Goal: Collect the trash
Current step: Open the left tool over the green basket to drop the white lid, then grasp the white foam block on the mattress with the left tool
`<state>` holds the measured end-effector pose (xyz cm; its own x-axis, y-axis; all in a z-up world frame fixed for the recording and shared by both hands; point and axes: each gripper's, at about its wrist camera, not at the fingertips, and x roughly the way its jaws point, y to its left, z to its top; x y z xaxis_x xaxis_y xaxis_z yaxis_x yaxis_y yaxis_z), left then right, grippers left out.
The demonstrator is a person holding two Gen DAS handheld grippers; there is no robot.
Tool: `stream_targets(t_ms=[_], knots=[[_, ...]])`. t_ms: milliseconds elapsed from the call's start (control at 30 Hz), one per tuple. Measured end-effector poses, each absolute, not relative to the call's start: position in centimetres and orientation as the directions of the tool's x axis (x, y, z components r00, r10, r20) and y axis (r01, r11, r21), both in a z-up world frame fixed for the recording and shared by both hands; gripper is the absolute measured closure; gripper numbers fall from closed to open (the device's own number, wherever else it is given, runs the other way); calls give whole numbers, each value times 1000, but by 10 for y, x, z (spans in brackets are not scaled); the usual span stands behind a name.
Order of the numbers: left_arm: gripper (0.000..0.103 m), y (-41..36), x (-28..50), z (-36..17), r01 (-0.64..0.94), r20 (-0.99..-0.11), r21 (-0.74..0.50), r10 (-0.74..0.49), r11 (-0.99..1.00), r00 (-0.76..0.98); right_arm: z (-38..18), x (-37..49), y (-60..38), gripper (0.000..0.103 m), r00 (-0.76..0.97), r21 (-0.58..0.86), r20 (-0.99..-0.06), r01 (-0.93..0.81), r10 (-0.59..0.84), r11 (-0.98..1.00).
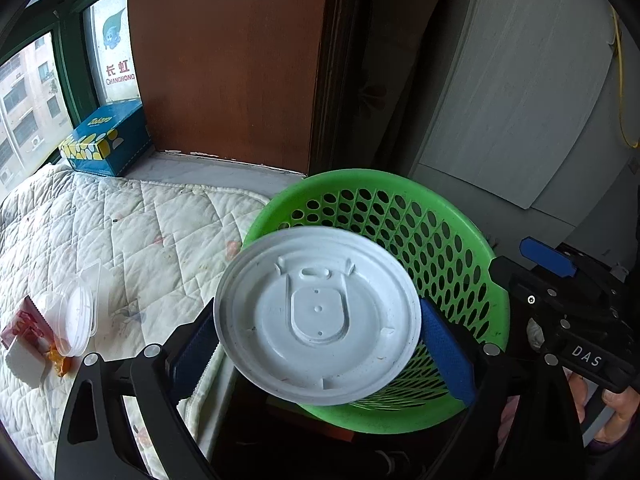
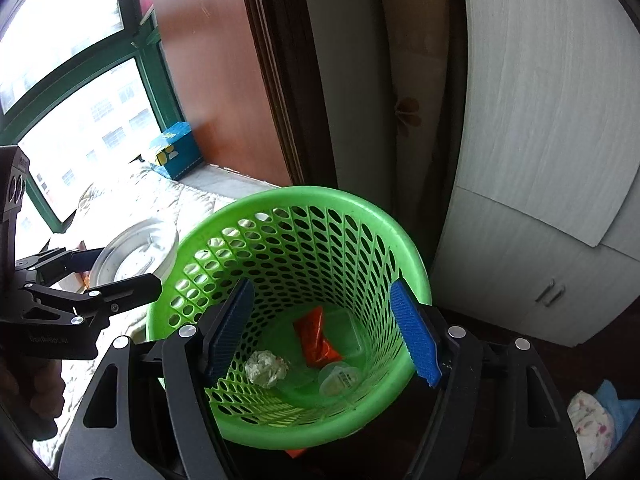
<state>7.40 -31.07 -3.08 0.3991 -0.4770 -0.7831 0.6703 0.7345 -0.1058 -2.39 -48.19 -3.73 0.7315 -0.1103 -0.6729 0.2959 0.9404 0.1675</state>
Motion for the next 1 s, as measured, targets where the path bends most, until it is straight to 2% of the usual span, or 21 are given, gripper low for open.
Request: stream_targets(t_ms=[300, 567, 700, 1000], knots=[[10, -277, 78, -24, 623, -768, -121, -471, 773, 434, -31, -19, -468, 30, 745, 174, -663, 253, -77, 952], [10, -211, 93, -19, 500, -762, -106, -394, 859, 514, -27, -2, -434, 26, 750, 167, -661, 175, -21, 970], [10, -171, 102, -19, 412, -759, -90, -330, 907, 561, -25, 9, -414, 25, 750, 168, -661, 130, 14, 977], [10, -69, 134, -38, 118, -762, -6, -80, 993, 642, -26, 36, -368, 24, 737, 167, -670, 31, 90, 986]])
